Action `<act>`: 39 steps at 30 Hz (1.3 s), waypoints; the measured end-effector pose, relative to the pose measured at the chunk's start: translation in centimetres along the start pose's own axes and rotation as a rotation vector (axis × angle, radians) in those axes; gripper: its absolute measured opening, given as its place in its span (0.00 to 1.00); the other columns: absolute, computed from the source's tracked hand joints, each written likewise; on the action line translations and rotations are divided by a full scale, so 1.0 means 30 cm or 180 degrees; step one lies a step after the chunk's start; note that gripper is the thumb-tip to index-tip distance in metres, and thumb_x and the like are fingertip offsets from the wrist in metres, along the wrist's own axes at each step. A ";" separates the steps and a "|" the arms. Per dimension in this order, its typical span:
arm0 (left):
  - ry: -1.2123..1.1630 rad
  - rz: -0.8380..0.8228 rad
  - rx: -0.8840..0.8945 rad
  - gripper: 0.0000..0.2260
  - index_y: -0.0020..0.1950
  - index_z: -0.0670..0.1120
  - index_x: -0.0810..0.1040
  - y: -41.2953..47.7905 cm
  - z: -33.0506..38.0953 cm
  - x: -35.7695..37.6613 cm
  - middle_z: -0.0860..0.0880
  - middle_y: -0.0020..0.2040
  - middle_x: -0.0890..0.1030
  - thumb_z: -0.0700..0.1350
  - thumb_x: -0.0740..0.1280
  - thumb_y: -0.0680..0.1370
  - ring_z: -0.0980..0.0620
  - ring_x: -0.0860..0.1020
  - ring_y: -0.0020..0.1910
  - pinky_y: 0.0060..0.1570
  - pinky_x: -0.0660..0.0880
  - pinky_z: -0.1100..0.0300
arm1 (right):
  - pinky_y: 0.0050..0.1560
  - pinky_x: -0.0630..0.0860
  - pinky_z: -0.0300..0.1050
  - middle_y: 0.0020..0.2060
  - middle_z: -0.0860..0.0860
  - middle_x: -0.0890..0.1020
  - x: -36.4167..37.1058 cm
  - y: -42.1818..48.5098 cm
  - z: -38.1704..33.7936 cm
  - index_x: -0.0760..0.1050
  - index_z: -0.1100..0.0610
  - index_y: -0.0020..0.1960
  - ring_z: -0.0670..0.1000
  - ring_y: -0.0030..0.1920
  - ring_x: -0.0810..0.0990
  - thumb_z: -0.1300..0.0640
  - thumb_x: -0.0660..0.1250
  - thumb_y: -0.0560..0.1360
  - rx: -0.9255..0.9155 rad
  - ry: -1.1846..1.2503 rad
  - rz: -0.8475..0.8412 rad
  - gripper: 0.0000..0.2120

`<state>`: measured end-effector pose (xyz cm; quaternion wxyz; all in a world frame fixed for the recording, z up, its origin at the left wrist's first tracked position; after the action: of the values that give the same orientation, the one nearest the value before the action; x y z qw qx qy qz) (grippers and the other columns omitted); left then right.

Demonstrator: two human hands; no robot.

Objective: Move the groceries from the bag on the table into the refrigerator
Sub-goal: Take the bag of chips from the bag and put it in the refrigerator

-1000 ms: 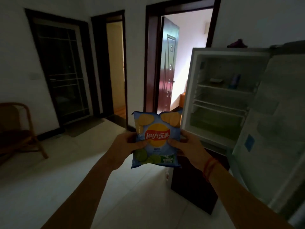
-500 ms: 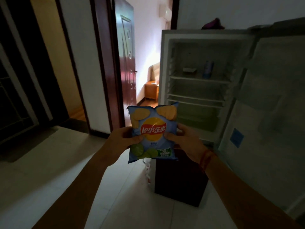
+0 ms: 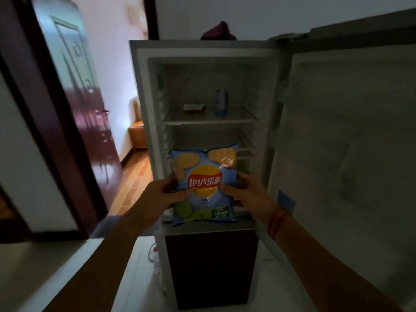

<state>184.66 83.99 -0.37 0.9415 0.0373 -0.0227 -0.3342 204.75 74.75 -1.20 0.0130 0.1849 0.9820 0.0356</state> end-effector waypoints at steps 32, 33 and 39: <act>-0.0364 -0.3556 0.0357 0.24 0.54 0.50 0.83 0.359 -0.017 0.832 0.52 0.52 0.85 0.55 0.80 0.60 0.51 0.83 0.52 0.47 0.80 0.61 | 0.51 0.83 0.54 0.51 0.53 0.86 -0.370 -0.600 -0.166 0.75 0.53 0.62 0.53 0.51 0.85 0.60 0.71 0.74 0.0062 -0.0706 0.3374 0.17; -0.0391 -0.3627 0.0394 0.21 0.55 0.49 0.82 0.329 0.003 0.864 0.52 0.52 0.85 0.51 0.78 0.64 0.52 0.83 0.52 0.46 0.80 0.62 | 0.51 0.83 0.53 0.50 0.51 0.86 -0.382 -0.636 -0.178 0.76 0.52 0.61 0.53 0.51 0.85 0.60 0.72 0.74 0.0037 -0.0721 0.3434 0.16; -0.0376 -0.3762 0.0439 0.17 0.58 0.48 0.80 0.227 0.073 0.967 0.50 0.55 0.84 0.44 0.73 0.69 0.52 0.82 0.54 0.53 0.80 0.54 | 0.50 0.83 0.52 0.51 0.52 0.86 -0.442 -0.767 -0.211 0.76 0.52 0.59 0.53 0.51 0.85 0.59 0.71 0.74 -0.0046 -0.0737 0.3637 0.15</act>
<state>211.30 70.85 2.91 0.5885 0.0860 -0.0721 -0.8006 208.52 48.14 3.55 0.1003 0.6879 0.7184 0.0233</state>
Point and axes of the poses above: each hand's wrist, its own y-axis towards the middle knuckle, its own x-axis out of the palm, z = x × y, the point moved 6 cm from there along y, towards the middle knuckle
